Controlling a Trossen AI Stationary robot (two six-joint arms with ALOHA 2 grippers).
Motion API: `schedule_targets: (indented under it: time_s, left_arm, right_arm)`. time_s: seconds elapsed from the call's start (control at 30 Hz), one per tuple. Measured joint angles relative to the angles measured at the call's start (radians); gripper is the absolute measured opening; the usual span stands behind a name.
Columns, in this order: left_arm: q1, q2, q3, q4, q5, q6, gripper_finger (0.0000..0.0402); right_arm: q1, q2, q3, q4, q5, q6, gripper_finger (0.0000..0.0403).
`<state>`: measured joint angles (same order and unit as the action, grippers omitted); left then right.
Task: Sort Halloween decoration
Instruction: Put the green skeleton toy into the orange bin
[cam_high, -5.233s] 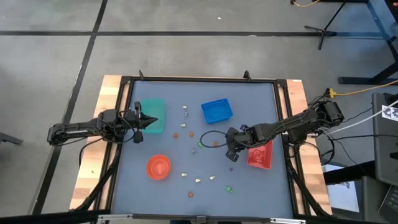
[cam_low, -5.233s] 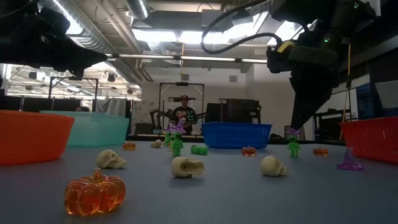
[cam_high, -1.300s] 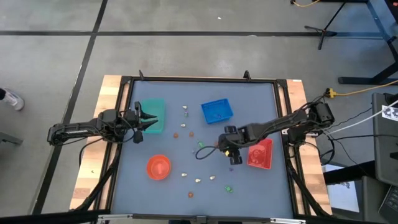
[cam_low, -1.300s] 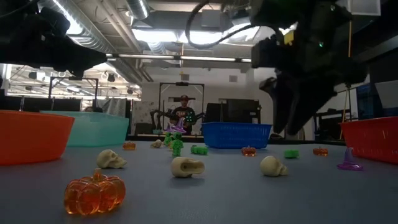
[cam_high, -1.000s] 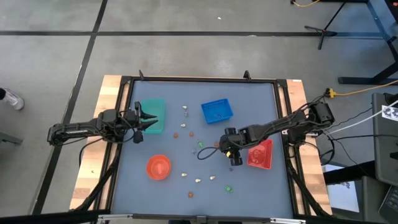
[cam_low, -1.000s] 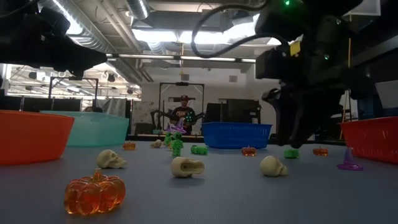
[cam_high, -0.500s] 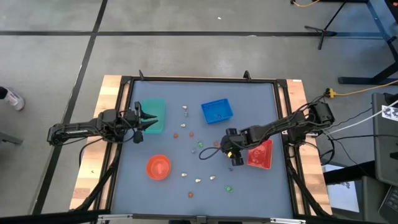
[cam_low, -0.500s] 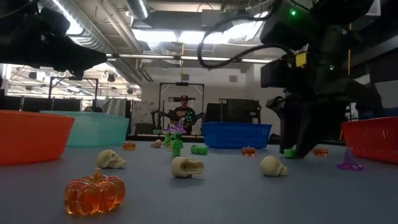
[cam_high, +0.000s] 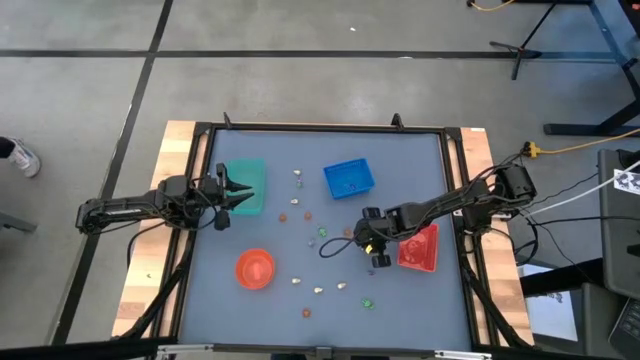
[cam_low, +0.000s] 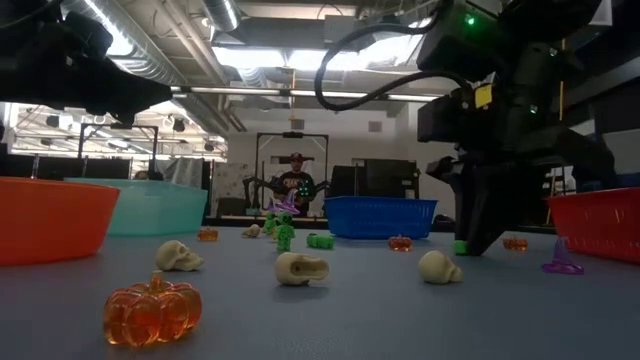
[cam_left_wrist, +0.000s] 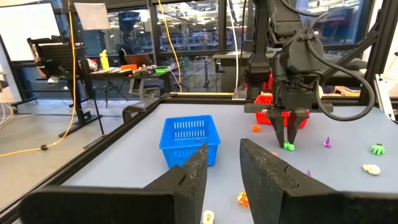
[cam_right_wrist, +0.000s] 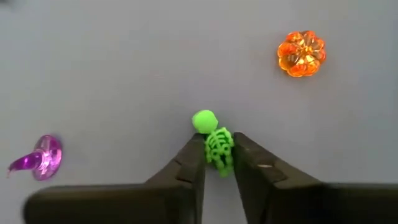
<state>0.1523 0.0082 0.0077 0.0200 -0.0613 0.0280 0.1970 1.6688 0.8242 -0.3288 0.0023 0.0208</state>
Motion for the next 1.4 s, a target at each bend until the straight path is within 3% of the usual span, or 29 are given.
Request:
schedule_targets:
  time_s: [0.17,0.4,0.63,0.87,1.0,1.13,1.4]
  left_arm:
    - [0.0,0.0,0.0,0.0,0.0,0.0,0.0082]
    - [0.0,0.0,0.0,0.0,0.0,0.0,0.0082]
    - [0.0,0.0,0.0,0.0,0.0,-0.073,0.0082]
    - [-0.001,0.0,0.0,0.0,0.0,-0.105,0.0082]
    - [-0.001,0.0,0.0,0.002,0.0,-0.106,0.0082]
    - [-0.002,0.0,0.0,0.03,0.0,-0.116,0.0082]
    - [-0.003,0.0,0.0,0.053,0.0,-0.153,0.0081]
  right_arm:
    - [-0.001,0.0,0.007,-0.01,-0.014,0.0,0.0028]
    - [-0.001,-0.014,0.121,-0.137,-0.02,0.0,0.0043]
    - [0.0,-0.013,0.331,-0.416,-0.08,0.0,0.0045]
    - [0.064,-0.025,0.495,-0.705,-0.073,0.003,0.0046]
    - [0.124,-0.078,0.501,-0.799,-0.044,0.069,0.0046]
    - [0.192,-0.151,0.494,-0.909,0.088,0.22,0.0046]
    - [0.332,-0.331,0.318,-0.905,0.233,0.56,0.0047]
